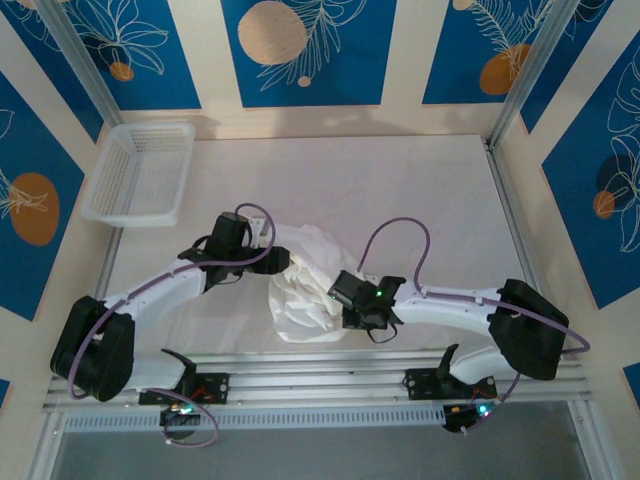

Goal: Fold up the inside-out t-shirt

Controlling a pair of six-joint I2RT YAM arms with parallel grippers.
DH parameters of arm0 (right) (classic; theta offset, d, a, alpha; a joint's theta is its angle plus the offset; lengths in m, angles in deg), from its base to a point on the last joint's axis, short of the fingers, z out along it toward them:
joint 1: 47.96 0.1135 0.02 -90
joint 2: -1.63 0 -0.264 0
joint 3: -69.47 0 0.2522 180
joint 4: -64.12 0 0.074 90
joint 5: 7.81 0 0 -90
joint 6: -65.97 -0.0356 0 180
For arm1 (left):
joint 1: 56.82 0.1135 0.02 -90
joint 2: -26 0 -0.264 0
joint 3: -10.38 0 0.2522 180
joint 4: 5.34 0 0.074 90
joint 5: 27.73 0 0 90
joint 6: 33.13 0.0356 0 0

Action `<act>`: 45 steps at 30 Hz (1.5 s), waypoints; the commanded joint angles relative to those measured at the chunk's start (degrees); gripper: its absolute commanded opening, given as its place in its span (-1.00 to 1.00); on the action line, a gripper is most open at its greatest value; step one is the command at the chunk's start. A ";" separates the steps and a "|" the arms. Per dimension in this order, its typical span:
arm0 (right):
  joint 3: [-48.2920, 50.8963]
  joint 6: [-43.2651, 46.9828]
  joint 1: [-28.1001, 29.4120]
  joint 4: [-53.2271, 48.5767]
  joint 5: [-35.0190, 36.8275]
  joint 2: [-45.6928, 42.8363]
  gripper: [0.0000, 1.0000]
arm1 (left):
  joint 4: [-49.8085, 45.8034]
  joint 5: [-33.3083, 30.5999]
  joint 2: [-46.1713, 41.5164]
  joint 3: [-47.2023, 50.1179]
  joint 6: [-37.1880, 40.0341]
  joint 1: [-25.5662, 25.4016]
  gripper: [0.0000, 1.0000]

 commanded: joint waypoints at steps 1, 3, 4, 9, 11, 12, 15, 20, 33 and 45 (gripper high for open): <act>0.21 -0.84 -0.34 -3.17 1.07 -3.26 -0.77 | 0.98 1.44 0.76 0.05 0.82 -0.09 0.54; 0.82 -0.72 -0.49 -2.85 0.97 -4.82 -0.87 | 0.98 1.41 0.65 0.11 0.82 -0.09 0.53; 0.94 -0.34 -0.65 -2.72 0.76 -5.40 -0.97 | 0.96 1.61 0.51 0.09 0.74 -0.09 0.54; -3.12 2.88 -3.44 -6.59 2.46 -12.65 -1.00 | -0.21 4.98 -5.18 2.75 -0.98 -0.30 0.58; -4.94 4.81 -6.63 -6.62 1.51 -16.58 -1.00 | -1.64 5.16 -10.30 4.74 -3.18 -1.43 0.61; -6.11 5.82 -8.91 -6.42 0.36 -18.44 -1.00 | -2.65 4.08 -13.36 5.82 -4.70 -3.21 0.62; -9.17 8.04 -16.46 -4.33 -3.90 -22.01 -1.00 | -8.18 -4.55 -20.82 6.65 -6.59 -15.24 0.63; -14.76 7.49 -26.59 -2.80 -6.04 -21.36 -1.00 | -11.25 -15.76 -18.42 5.77 -8.78 -33.89 0.63; -22.22 9.21 -31.25 -3.41 -1.21 -19.23 -1.00 | -18.09 -18.47 20.08 -13.30 10.58 -44.54 -0.31; -34.89 15.06 -47.73 -11.62 -4.70 -23.11 -1.00 | -21.10 -18.62 -13.96 -8.40 13.10 -24.80 -1.00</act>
